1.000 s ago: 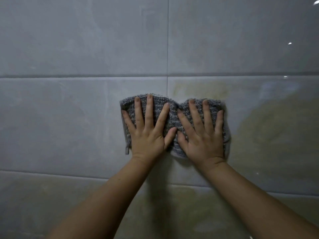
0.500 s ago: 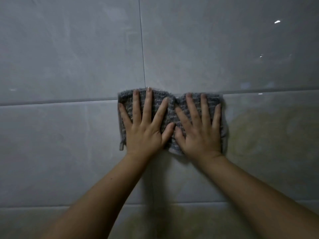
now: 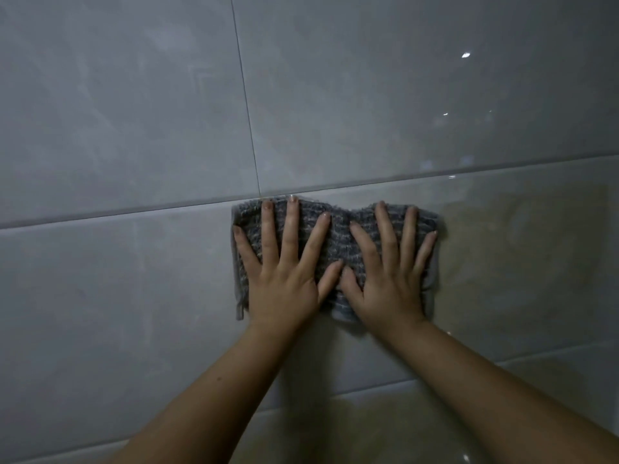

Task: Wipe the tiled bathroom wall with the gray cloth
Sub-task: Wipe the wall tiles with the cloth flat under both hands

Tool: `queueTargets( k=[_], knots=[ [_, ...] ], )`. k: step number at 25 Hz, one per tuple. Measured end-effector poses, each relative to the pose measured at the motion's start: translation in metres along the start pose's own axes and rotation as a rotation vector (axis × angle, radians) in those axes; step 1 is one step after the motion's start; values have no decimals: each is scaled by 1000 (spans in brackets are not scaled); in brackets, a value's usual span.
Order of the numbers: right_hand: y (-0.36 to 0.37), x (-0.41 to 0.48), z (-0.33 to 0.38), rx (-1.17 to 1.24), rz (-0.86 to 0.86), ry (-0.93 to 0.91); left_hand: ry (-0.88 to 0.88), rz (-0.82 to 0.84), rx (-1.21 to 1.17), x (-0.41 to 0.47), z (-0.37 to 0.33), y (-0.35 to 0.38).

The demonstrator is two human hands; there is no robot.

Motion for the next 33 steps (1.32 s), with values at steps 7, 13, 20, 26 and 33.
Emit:
queueTargets(
  k=[7,13,20,26,33],
  knots=[
    [-9,23,-88,-105,-16,-60,-18,-16,-19,26,-66,17],
    [-12,-18,-105,-53,40,-180,11,19,-5,-7,-106,21],
    [-27,36,-196,-72,-28,-91,-98,6,-2,60,-169,35],
    [-30,-16,-211,-59,12,-182,-21,42,-12,12,-208,42],
    [-42,37,-266,-68,-84,-47,-124,2,4,76,-242,54]
  ],
)
Point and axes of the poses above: each hand's wrist, its own x-axis towards the middle knuckle, its own y-axis out of the palm, z = x × y, the point moved 9 cm from there along x, towards the middle knuckle, and after that the axes turned 10 degrees about -z, right-handed, at the moved point
